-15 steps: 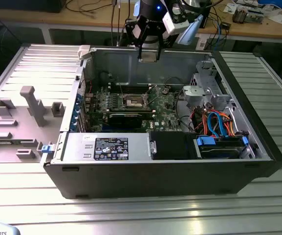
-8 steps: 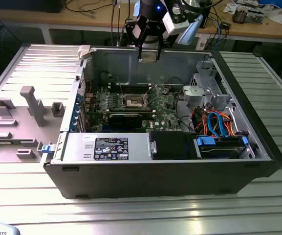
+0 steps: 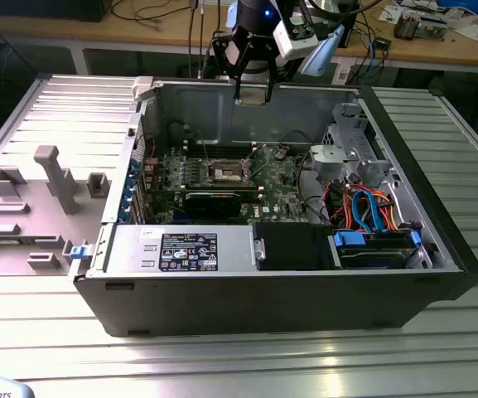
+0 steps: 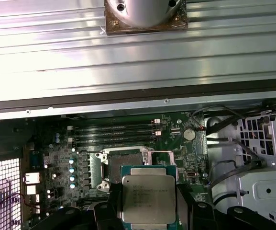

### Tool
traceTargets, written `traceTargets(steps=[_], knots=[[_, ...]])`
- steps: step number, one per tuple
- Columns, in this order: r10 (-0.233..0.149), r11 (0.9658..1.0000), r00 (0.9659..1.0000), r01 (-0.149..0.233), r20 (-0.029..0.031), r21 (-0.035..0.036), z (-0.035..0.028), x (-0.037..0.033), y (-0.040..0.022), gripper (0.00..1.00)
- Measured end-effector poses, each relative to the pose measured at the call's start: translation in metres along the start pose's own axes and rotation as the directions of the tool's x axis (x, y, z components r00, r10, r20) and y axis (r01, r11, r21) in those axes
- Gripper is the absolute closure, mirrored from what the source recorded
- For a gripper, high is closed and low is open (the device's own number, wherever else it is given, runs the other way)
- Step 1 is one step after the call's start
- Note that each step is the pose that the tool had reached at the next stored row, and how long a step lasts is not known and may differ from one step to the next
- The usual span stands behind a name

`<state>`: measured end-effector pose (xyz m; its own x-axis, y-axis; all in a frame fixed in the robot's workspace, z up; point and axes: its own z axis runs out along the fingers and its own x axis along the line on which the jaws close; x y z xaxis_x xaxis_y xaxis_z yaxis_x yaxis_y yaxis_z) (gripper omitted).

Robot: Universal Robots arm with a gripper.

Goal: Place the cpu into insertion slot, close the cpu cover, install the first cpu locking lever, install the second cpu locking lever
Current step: 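Place the cpu into insertion slot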

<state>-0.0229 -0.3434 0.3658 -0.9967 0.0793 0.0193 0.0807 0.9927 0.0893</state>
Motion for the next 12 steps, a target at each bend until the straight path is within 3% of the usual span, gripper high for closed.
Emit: traceTargets(steps=[12], knots=[[0.007, 1.0000, 1.0000, -0.007, 0.0006, -0.0002, 0.0000, 0.0000, 0.0000, 0.46]])
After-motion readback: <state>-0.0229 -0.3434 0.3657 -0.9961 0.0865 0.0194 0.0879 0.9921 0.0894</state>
